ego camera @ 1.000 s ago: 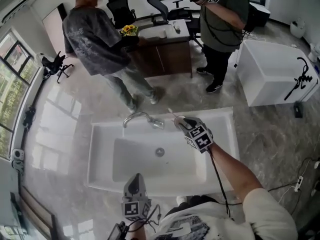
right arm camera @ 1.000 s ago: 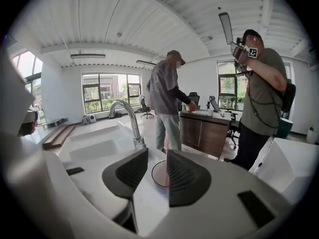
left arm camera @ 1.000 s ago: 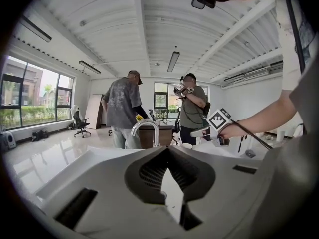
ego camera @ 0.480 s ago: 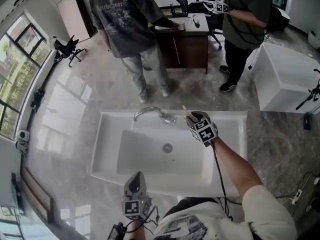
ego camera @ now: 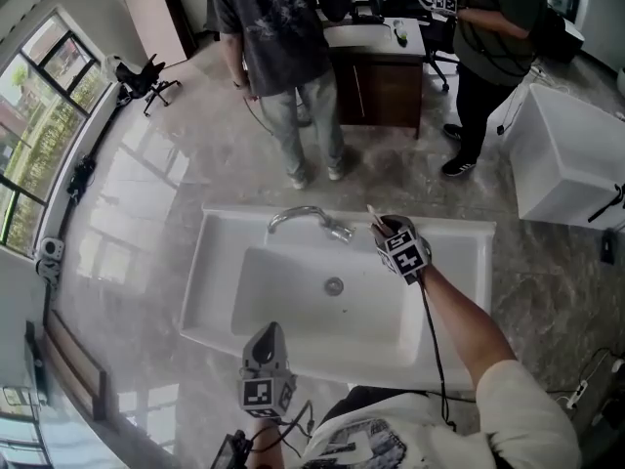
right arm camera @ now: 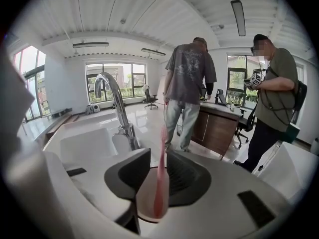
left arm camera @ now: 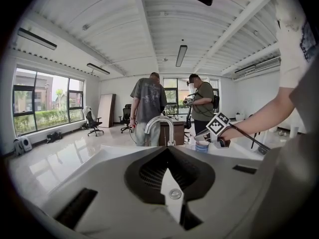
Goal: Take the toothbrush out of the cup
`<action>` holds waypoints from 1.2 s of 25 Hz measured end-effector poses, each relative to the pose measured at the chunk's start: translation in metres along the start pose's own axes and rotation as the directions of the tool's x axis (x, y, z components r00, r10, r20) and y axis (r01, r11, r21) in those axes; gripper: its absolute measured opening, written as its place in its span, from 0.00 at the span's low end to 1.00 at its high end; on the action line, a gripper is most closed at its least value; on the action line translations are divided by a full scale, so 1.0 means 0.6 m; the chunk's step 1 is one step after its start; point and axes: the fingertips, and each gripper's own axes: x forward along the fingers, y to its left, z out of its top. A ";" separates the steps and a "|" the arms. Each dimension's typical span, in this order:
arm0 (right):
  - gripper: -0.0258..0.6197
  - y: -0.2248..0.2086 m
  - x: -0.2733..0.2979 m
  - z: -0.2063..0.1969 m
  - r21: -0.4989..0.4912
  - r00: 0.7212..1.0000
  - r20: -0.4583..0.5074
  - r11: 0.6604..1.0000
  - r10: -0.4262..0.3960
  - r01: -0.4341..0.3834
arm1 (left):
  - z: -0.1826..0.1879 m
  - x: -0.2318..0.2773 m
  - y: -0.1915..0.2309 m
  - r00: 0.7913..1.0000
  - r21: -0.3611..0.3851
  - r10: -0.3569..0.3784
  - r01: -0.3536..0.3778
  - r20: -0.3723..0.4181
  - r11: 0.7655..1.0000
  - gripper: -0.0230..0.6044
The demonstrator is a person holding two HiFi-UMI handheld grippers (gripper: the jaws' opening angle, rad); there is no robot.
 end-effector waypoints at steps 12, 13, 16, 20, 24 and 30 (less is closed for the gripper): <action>0.14 0.008 0.007 0.004 -0.048 0.998 -0.061 0.999 0.006 -0.009 | -0.002 0.000 -0.006 1.000 -0.014 0.003 -0.003 -0.013 1.000 0.07; 0.13 0.008 0.009 0.003 -0.053 0.998 -0.070 0.999 0.002 -0.005 | -0.004 -0.001 -0.006 1.000 -0.014 0.002 -0.003 -0.017 1.000 0.07; 0.09 0.004 0.017 -0.003 -0.086 0.996 -0.089 0.996 -0.018 0.010 | -0.005 -0.001 -0.006 1.000 -0.015 0.002 -0.002 -0.013 1.000 0.07; 0.08 0.001 0.021 -0.001 -0.113 0.995 -0.090 0.993 -0.037 0.026 | -0.010 -0.002 0.000 1.000 -0.026 0.012 -0.012 -0.015 1.000 0.07; 0.08 0.000 0.023 0.003 -0.115 0.995 -0.089 0.993 -0.048 0.038 | -0.012 -0.002 0.006 1.000 -0.026 0.012 -0.012 -0.019 1.000 0.07; 0.08 -0.003 0.011 0.009 -0.113 0.995 -0.076 0.992 -0.057 0.048 | -0.009 -0.001 0.003 1.000 -0.024 0.005 -0.006 -0.014 1.000 0.07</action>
